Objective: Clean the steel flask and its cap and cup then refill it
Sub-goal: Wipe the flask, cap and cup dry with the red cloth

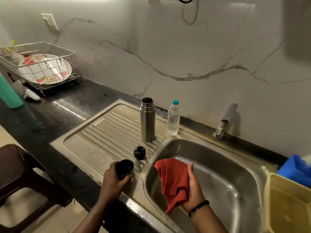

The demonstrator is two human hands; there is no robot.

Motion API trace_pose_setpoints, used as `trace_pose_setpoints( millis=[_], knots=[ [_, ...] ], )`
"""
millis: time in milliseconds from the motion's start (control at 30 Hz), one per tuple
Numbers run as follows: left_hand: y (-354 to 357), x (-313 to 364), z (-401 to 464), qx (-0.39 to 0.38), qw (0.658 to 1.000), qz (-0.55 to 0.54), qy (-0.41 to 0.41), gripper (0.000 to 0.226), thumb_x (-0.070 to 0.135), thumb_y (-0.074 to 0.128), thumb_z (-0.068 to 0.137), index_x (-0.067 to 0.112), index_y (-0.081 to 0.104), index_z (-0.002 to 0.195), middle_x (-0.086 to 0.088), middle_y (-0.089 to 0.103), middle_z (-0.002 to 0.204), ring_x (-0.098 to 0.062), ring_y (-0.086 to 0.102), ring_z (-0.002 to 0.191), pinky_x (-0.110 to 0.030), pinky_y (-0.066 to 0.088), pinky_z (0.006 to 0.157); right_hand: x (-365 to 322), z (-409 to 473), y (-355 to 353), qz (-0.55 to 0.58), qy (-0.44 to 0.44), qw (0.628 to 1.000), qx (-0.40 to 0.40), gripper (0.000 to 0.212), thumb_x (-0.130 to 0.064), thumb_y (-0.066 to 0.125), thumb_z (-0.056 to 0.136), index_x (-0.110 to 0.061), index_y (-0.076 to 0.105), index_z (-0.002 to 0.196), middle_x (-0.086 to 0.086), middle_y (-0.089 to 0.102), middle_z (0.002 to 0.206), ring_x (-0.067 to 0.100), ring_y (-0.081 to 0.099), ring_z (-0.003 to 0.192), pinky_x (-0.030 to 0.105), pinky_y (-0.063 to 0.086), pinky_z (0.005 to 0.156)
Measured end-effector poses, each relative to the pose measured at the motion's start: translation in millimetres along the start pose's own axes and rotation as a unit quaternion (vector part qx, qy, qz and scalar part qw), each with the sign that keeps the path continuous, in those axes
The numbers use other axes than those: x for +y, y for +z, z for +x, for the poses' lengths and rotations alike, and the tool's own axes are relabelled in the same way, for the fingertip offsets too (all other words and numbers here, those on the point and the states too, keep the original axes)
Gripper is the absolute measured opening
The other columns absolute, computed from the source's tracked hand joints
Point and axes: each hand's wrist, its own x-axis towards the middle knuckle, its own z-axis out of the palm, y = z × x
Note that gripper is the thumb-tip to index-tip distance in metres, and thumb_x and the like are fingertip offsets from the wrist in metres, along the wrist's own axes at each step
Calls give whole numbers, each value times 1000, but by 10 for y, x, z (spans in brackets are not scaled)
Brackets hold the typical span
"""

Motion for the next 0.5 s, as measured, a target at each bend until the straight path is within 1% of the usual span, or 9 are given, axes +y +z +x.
trace_pose_setpoints(
  millis=[33,100,167,233,300,367,400,433,500],
  knots=[
    [19,6,-11,12,1000,18,1,103,77,76,58,22,42,138,-10,56,129,-29,54,121,-46,51,100,8,8,-14,-2,-5,1000,-3,89,-73,47,84,-1,50,137,26,57,133,41,54,125,53,37,110],
    [41,141,-73,100,993,59,17,119,86,68,55,11,38,143,-13,45,141,-32,42,128,-49,40,106,16,-3,-24,-4,-10,1000,-10,89,-73,46,85,-1,48,138,26,55,135,41,52,127,54,34,113],
    [77,399,-142,201,976,46,65,112,88,58,62,5,44,136,-13,44,138,-33,42,124,-49,37,103,14,-34,-19,-6,-21,1000,-17,84,-69,43,89,0,52,136,26,54,136,41,52,127,54,32,113],
    [188,693,-209,216,968,27,124,96,80,61,70,3,50,128,-11,49,129,-29,47,116,-41,37,99,0,-101,29,-13,-29,999,-37,69,-57,44,94,2,61,127,26,57,132,40,60,117,54,36,110],
    [330,972,-292,149,980,-9,129,81,77,61,75,11,55,122,-2,56,117,-18,52,105,-30,39,93,-24,-182,103,-37,-34,997,-59,47,-37,61,93,1,67,119,26,63,124,38,66,102,52,45,100],
    [394,1277,-357,-1,991,-116,65,62,75,63,78,26,58,115,5,65,112,-6,61,99,-24,48,86,-54,-243,152,-50,-33,995,-76,46,-23,74,74,2,70,113,27,65,118,37,68,96,50,52,90],
    [422,1390,-381,-95,977,-191,23,50,66,66,80,29,60,114,5,69,115,-1,65,99,-20,51,84,-77,-283,177,-52,-40,995,-74,46,-20,73,71,2,72,111,28,66,117,38,69,95,50,54,88],
    [460,1456,-385,-181,948,-263,-14,44,54,69,83,28,62,117,2,72,117,-1,68,103,-20,54,86,-112,-319,195,-46,-49,995,-68,40,-18,71,74,2,72,108,28,66,114,39,70,93,51,56,85],
    [489,1481,-370,-282,900,-329,-50,46,37,74,87,19,61,128,-1,73,121,-13,69,112,-34,56,96,-201,-372,193,-41,-60,997,-32,36,-22,58,87,2,67,112,29,67,111,39,70,89,51,58,79]
  ],
)
